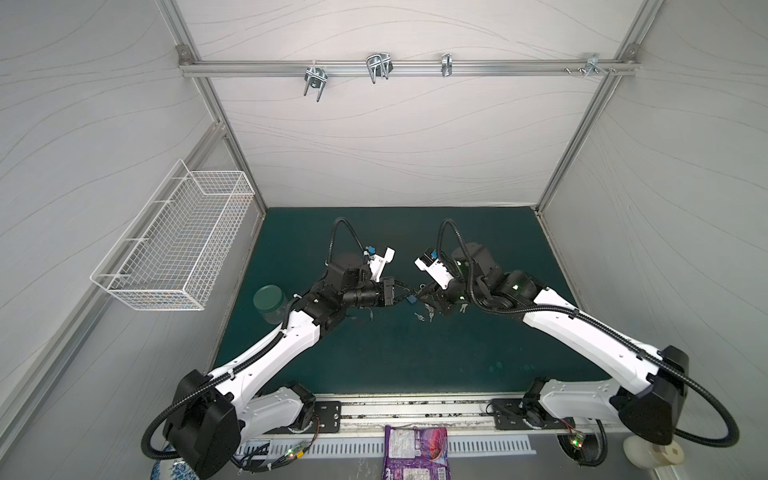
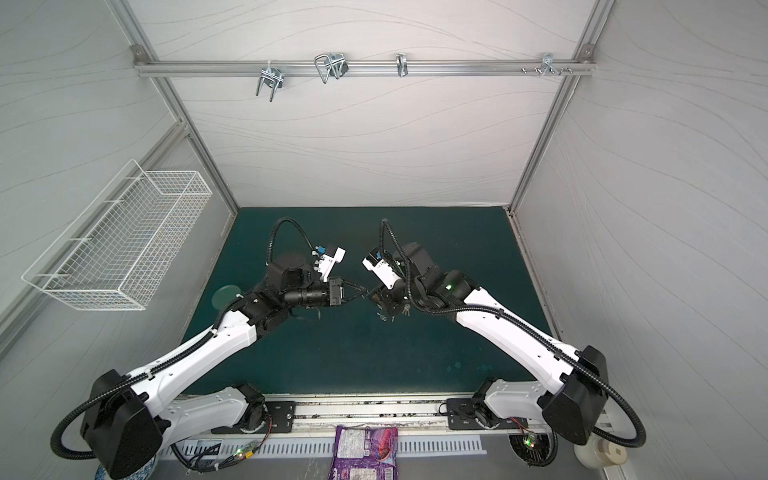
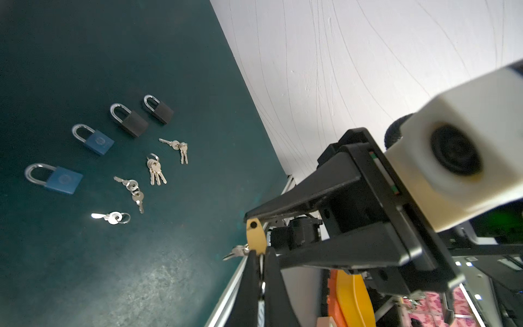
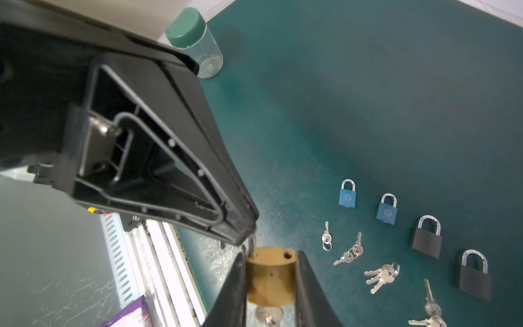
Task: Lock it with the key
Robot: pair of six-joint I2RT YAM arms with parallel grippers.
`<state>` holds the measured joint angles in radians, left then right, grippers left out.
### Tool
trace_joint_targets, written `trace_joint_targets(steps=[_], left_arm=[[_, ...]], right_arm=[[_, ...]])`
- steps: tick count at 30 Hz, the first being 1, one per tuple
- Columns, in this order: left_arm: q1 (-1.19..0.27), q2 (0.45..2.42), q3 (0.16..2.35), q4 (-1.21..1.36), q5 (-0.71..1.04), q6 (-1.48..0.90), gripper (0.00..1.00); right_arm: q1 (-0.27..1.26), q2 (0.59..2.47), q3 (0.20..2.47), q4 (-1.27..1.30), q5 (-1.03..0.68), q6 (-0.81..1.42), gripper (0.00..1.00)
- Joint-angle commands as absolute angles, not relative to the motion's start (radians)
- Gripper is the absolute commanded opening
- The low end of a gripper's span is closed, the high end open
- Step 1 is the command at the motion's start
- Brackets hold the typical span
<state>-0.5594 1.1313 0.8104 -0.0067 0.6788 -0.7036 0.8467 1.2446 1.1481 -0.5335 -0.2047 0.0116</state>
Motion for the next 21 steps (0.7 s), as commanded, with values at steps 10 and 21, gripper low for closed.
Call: trace_joint_targets(steps=[10,21], left_arm=[[-0.518,1.049,0.870,0.211,0.605,-0.854,0.00],[-0.462,1.048,0.874,0.542,0.730,-1.049,0.00]], right_arm=[[0.814,1.010,0.997,-0.102,-0.052,0.027,0.99],[0.780,0.986,0.991,0.017,-0.264,-0.034,0.76]])
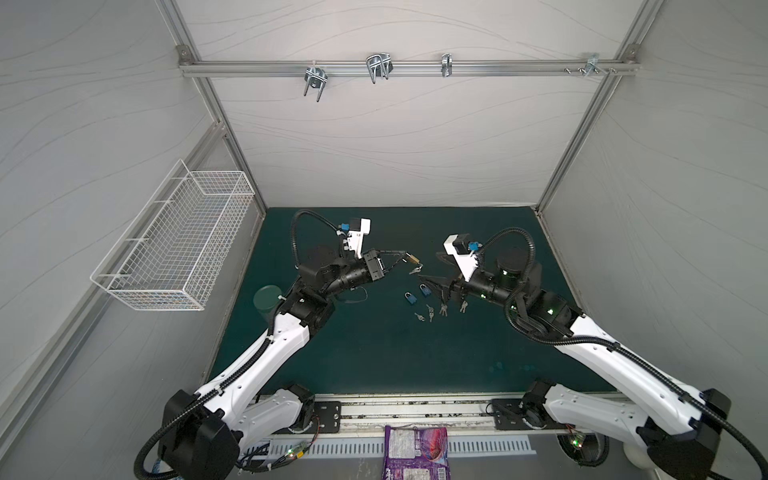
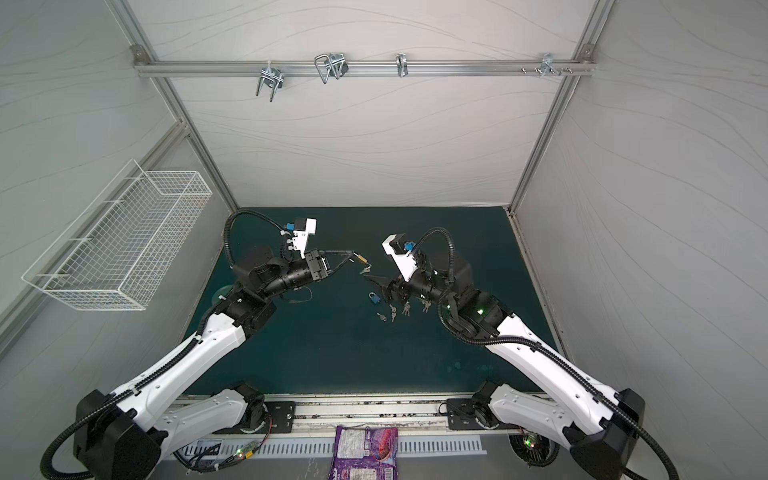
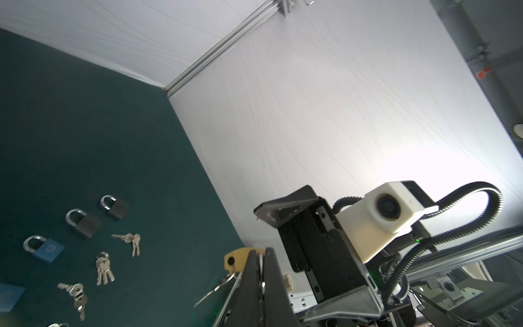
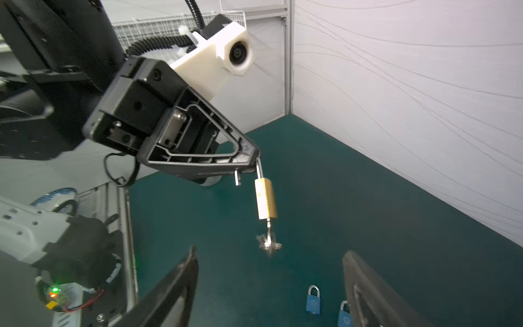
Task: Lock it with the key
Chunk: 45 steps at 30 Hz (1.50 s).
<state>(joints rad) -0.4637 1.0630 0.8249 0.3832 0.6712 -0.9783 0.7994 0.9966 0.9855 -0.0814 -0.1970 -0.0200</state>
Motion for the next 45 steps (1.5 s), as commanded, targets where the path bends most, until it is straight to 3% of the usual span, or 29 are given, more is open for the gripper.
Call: trace_joint_targets(steps=[1,6,11,26,37,45], left_arm=[[-0.459,1.046,0.874,0.557,0.732,-1.060,0.00],[-0.460,1.064,0.870,0.652,0.751,-1.128,0.00],[-0.460,1.077,0.875,0.680,0.756,-1.141,0.00],[-0.461,1.112,0.892,0.712,0.767,-1.160,0.00],[-0.462,1.106,0.891,0.710,0.768,-1.160,0.00],[-0.458,1.099,0.896,0.703,0.775,-1.143,0.00]], right_arm=[[0.768,0.987,0.984,0.041,-0.272,-0.030,0.74],[0.710,0.996,0.984,0.137,-0.401,0.023,0.69],[0.711,1.043,1.014,0.160,-0.409,0.048,0.69],[0.712,1.109,1.065,0.181,-0.469,0.078,0.35],[0.713,1.119,1.071,0.168,-0.491,0.095,0.27],[0.712,1.110,1.090,0.149,-0.507,0.125,0.08]])
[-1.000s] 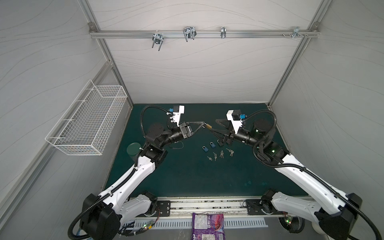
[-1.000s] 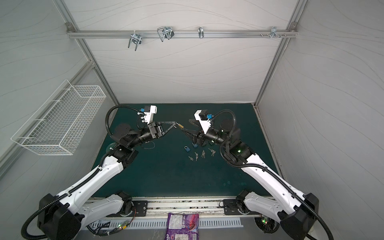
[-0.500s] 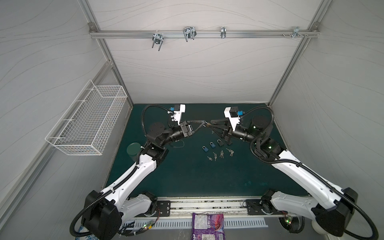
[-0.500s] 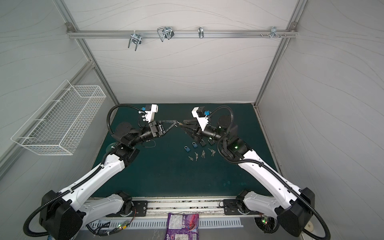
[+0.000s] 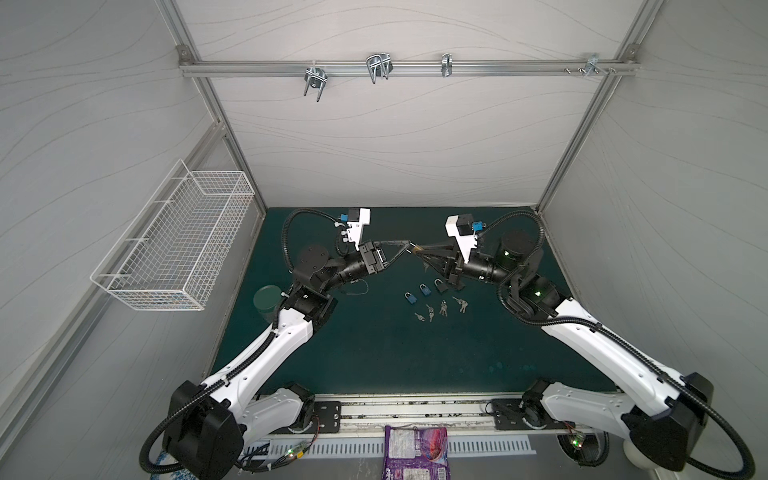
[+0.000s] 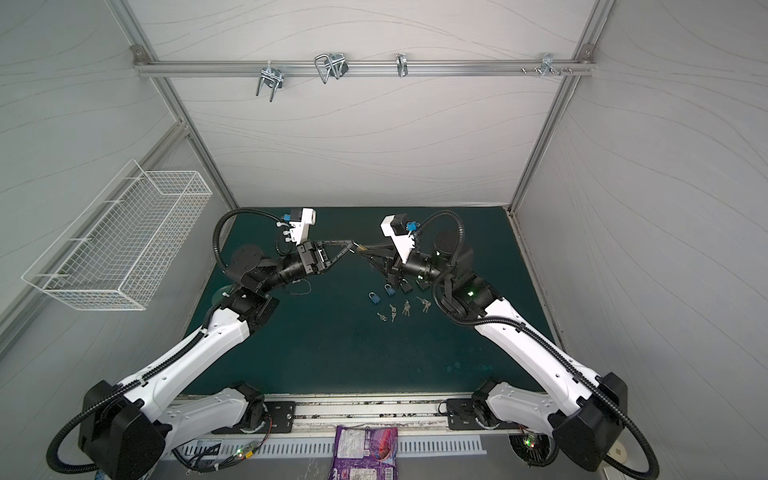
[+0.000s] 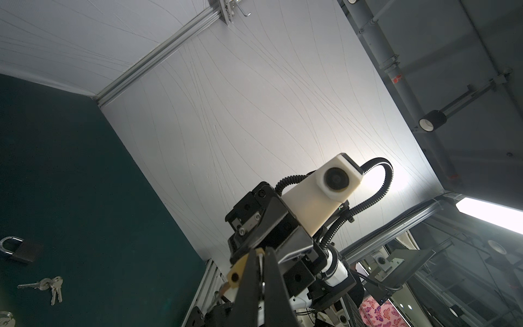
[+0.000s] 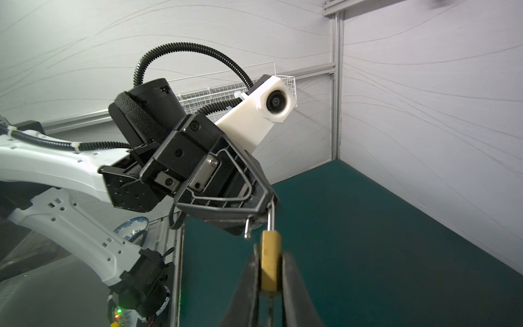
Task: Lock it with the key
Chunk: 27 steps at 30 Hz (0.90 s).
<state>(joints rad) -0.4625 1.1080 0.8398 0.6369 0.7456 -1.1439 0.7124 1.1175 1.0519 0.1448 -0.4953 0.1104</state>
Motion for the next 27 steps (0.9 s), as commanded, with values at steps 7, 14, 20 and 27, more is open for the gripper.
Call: trace_joint_targets(steps=[7,14,20,27], left_arm=[[-0.449,1.077,0.991,0.570,0.848,-1.001,0.00],[-0.452,1.066,1.107,0.476,0.939,-0.880,0.00],[-0.475,1.059,1.150,0.390,0.975,-0.817,0.00],[-0.486,1.046,1.146,0.333,0.971,-0.766,0.00]], right_arm=[[0.710,1.106,1.203,0.021,-0.676,0.285,0.00],[0.699,1.119,1.262,0.169,-0.905,0.537,0.00],[0.699,1.142,1.319,0.213,-0.945,0.606,0.00],[0.698,1.172,1.346,0.249,-0.971,0.669,0.00]])
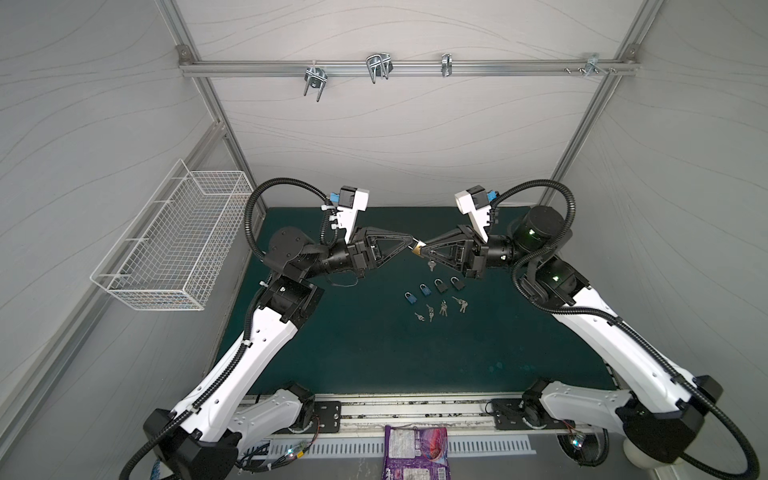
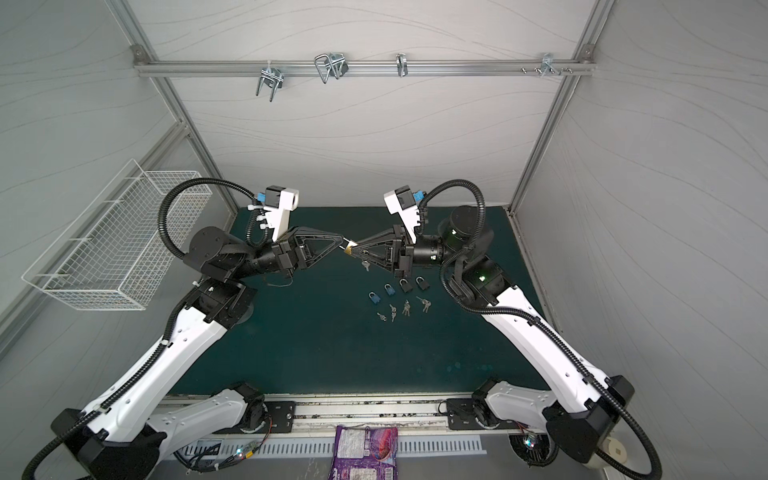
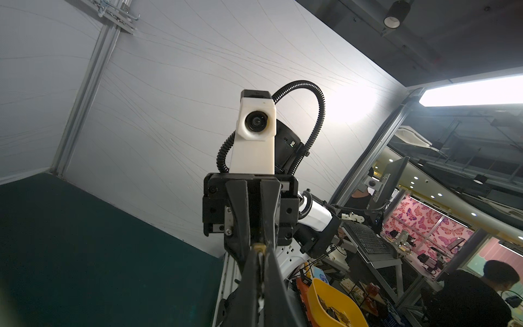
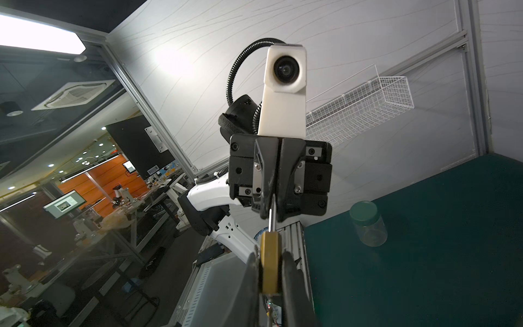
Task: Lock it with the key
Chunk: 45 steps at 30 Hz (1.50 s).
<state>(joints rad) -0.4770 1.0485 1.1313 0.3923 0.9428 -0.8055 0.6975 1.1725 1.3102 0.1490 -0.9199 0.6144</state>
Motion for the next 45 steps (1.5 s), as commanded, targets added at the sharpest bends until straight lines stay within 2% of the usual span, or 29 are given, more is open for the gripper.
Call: trace_joint_targets(steps=[1,6,13,19,24,27,30,34,35,38,40,41,45], left_arm=[[-0.486,1.043,1.145,0.325,0.968,-0.760,0.00],[-0.505,1.039,1.133,0.329,0.960,-0.762,0.00],[-0.564,1.056,1.113,0.322,0.946,-0.761,0.00],[-0.592,1.072,1.070,0.323,0.949,-0.761,0.00],[-0.695,1.108,1.071,0.123,0.921,-0.594,0.00],[-0.728,1.141,1.044,0.149,0.937,-0.607,0.00],[-0.694,1.117,1.037,0.166,0.927,-0.623,0.00],[-0.503,1.062,1.036,0.316,0.936,-0.767,0.00],[-0.453,1.054,1.035,0.369,0.943,-0.816,0.00],[-0.367,1.045,1.052,0.470,0.962,-0.900,0.00],[-0.349,1.043,1.061,0.452,0.971,-0.892,0.00],[-0.347,1.043,1.060,0.451,0.972,-0.894,0.00],[-0.347,1.045,1.031,0.498,0.978,-0.927,0.00]], right_arm=[[0.699,1.173,1.346,0.251,-0.970,0.676,0.00],[0.699,1.163,1.344,0.215,-0.926,0.644,0.00],[0.707,1.135,1.346,0.126,-0.767,0.486,0.00],[0.706,1.170,1.378,0.227,-0.802,0.582,0.00],[0.707,1.196,1.424,0.279,-0.798,0.618,0.00],[0.706,1.214,1.457,0.271,-0.812,0.609,0.00],[0.702,1.202,1.443,0.222,-0.807,0.558,0.00],[0.701,1.131,1.356,0.109,-0.784,0.421,0.00],[0.698,1.109,1.332,0.057,-0.764,0.383,0.07],[0.699,1.041,1.259,-0.057,-0.695,0.292,0.52],[0.698,0.997,1.212,-0.096,-0.639,0.262,0.69],[0.698,0.982,1.194,-0.118,-0.613,0.252,0.73],[0.699,0.972,1.178,-0.183,-0.580,0.241,0.73]])
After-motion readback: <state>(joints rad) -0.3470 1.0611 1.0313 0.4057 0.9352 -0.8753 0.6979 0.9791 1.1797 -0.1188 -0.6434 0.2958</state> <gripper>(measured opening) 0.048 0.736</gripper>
